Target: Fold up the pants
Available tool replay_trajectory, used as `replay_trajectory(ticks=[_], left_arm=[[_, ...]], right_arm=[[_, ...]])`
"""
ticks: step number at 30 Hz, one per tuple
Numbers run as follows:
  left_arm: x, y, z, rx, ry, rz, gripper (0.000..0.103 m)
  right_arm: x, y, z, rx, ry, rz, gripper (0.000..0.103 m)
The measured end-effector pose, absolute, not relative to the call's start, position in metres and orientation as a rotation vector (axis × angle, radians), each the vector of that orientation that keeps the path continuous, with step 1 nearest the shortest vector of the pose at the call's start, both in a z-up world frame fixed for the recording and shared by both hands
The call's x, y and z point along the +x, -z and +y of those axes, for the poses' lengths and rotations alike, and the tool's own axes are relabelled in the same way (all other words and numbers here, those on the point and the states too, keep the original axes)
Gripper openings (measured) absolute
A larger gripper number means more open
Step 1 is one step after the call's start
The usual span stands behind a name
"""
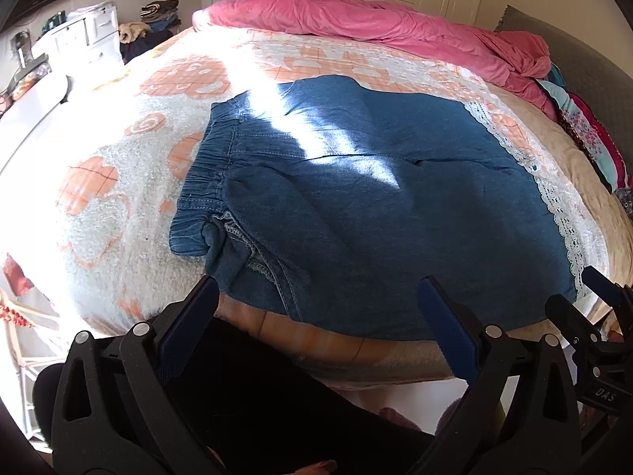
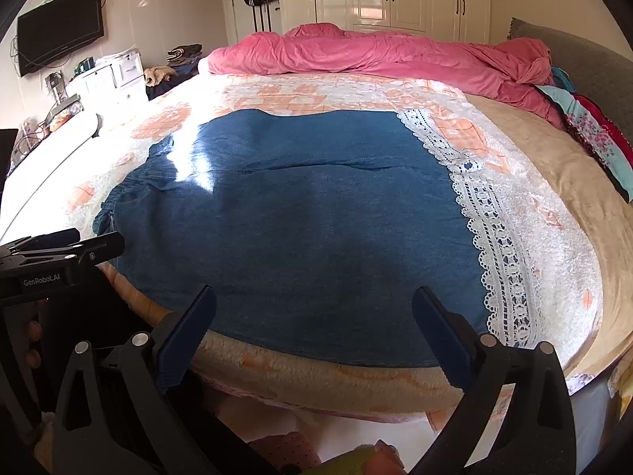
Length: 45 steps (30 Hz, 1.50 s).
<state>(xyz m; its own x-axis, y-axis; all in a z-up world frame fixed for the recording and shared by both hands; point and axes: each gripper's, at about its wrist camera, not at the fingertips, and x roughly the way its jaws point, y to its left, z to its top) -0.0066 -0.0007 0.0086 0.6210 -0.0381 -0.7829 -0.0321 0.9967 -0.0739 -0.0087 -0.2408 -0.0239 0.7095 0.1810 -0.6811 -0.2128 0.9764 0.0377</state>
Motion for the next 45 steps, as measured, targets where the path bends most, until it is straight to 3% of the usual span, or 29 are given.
replay_trajectory(ticks=[45], left_arm=[[-0.0063, -0.0106, -0.0003, -0.080, -0.005, 0.895, 0.094]], right_arm=[[-0.0059, 0.0255, -0.2361, -0.061, -0.220, 0.760, 0.099]])
